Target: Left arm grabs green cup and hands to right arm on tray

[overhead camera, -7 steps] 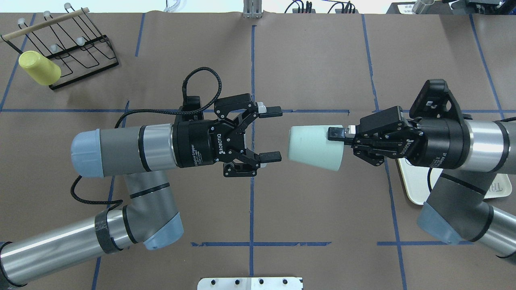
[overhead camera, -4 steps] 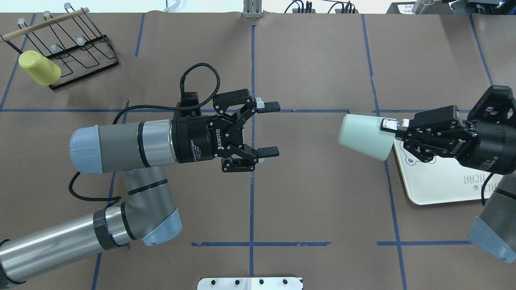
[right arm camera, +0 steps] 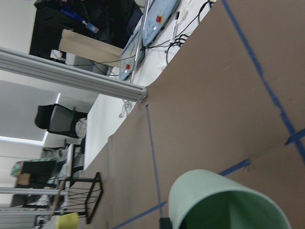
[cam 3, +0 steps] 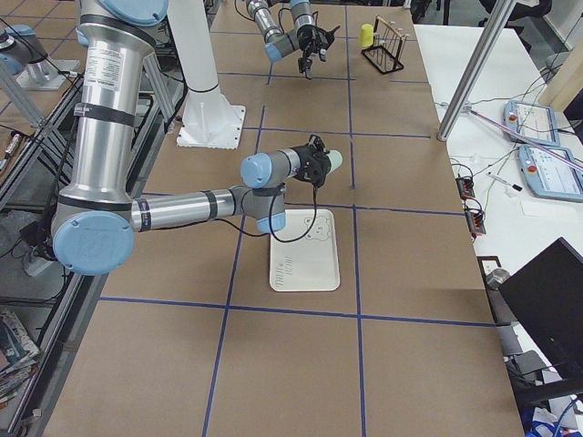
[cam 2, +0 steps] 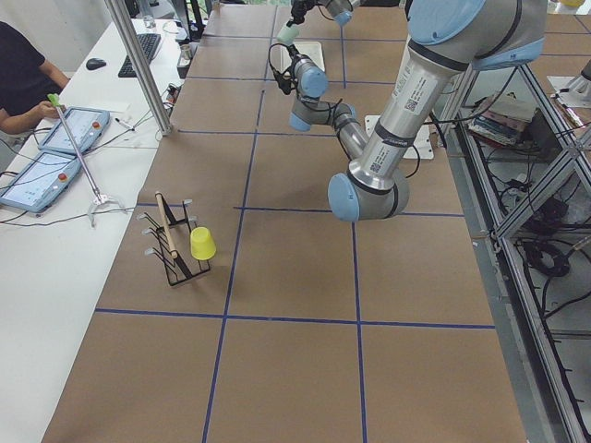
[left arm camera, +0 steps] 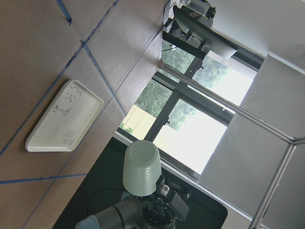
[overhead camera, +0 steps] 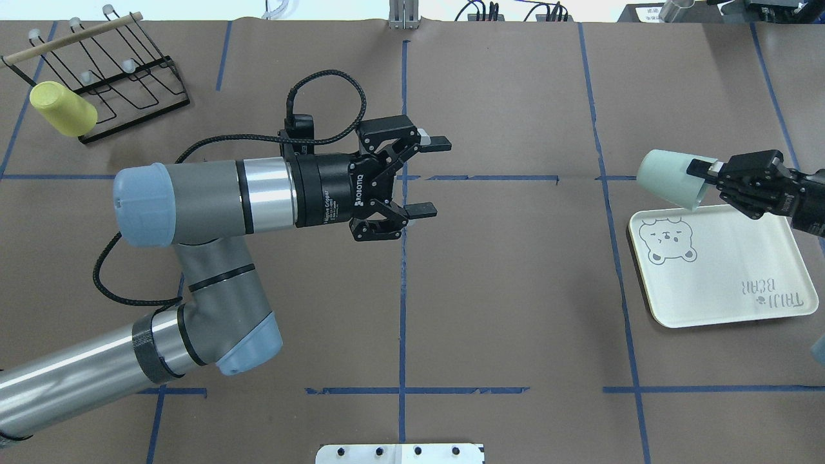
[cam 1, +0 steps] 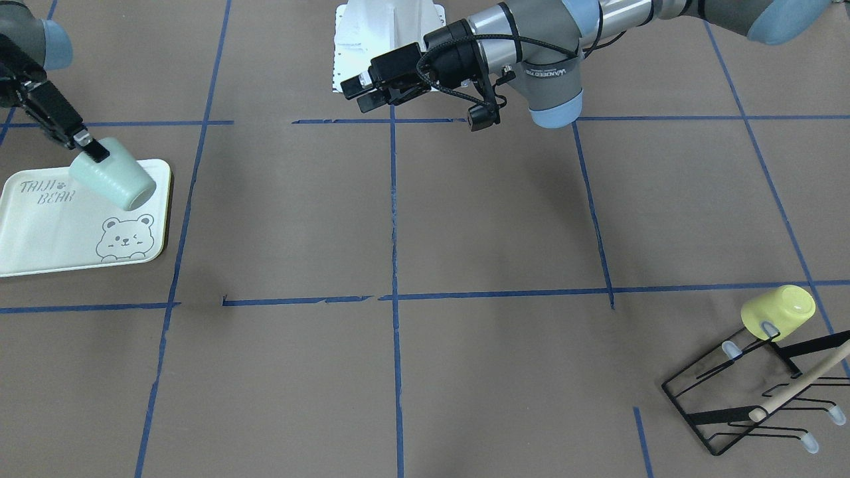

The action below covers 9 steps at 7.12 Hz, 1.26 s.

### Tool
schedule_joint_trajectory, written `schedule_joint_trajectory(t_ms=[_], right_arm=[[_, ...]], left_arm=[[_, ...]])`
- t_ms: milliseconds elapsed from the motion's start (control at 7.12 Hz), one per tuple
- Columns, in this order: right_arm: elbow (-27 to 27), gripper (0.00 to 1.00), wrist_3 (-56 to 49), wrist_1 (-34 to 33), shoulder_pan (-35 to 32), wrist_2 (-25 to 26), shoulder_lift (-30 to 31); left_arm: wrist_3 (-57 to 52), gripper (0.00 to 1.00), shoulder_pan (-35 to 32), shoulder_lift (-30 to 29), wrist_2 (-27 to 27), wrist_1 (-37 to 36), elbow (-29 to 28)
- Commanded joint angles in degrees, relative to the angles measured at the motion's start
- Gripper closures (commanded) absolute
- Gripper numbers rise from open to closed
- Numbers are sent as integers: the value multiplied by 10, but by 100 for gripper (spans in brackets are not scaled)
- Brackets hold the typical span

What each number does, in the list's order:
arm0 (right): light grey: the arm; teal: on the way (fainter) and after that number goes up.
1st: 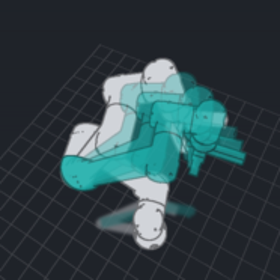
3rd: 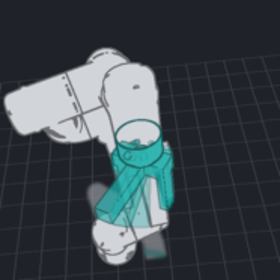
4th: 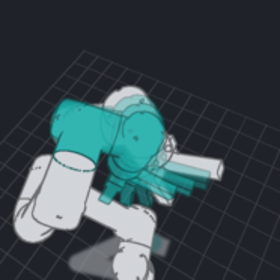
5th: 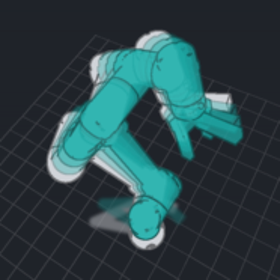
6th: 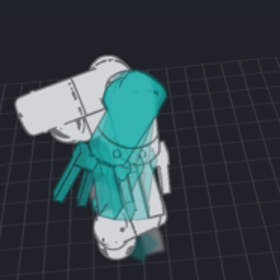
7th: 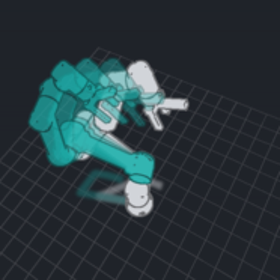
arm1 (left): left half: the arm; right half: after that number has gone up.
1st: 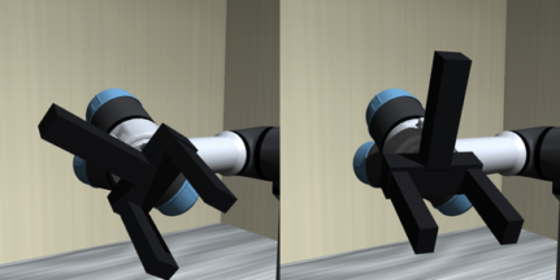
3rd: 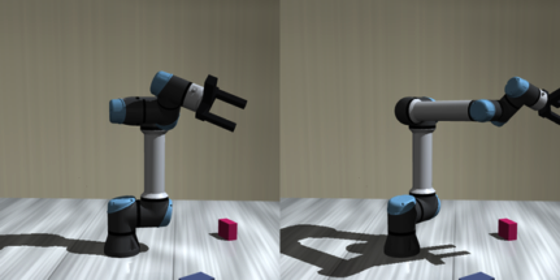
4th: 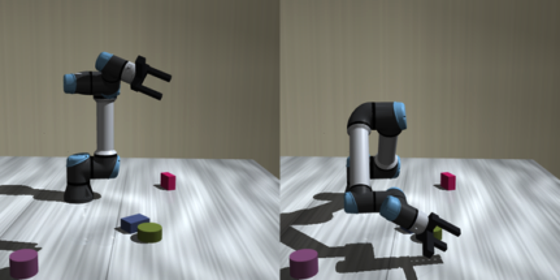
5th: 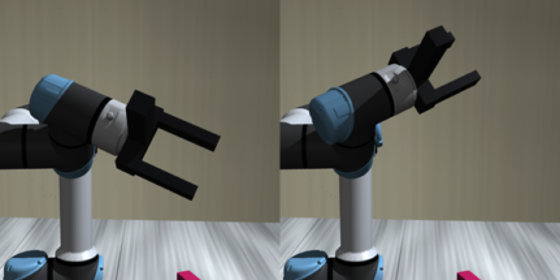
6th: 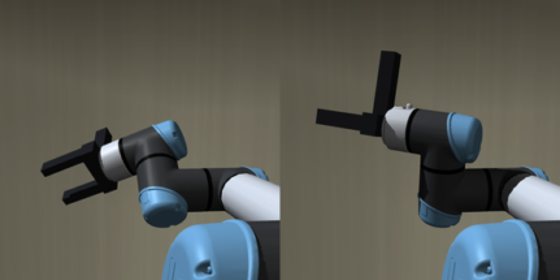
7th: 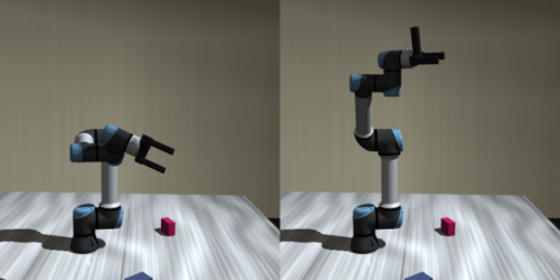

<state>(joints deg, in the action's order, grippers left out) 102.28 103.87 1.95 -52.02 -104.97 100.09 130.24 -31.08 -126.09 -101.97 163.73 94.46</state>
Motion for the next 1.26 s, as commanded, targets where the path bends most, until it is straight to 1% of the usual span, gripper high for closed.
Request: schedule_joint_trajectory(t_ms=[0,281,422,562,703,843,984,1124], right_arm=[[-8,100,-196,-158,-59,-73,3],[-6,100,-406,-336,-122,-208,2],[-6,100,-455,-401,-131,-259,3],[-6,100,-481,-459,-106,-274,4],[-6,100,-533,-506,-86,-275,4],[-2,100,-586,-567,-79,-274,2],[17,100,-663,-640,-83,-273,1],[51,100,-700,-732,-84,-266,-9]], left_arm=[[-163,0,-2,12,-1,-234,66],[-334,0,-26,35,0,-444,130],[-383,0,-47,51,1,-565,189],[-436,0,-60,59,5,-673,235],[-507,0,-76,63,5,-738,260],[-562,0,-86,66,5,-781,275],[-565,0,-89,67,5,-783,281],[-564,0,-90,67,5,-785,292]])
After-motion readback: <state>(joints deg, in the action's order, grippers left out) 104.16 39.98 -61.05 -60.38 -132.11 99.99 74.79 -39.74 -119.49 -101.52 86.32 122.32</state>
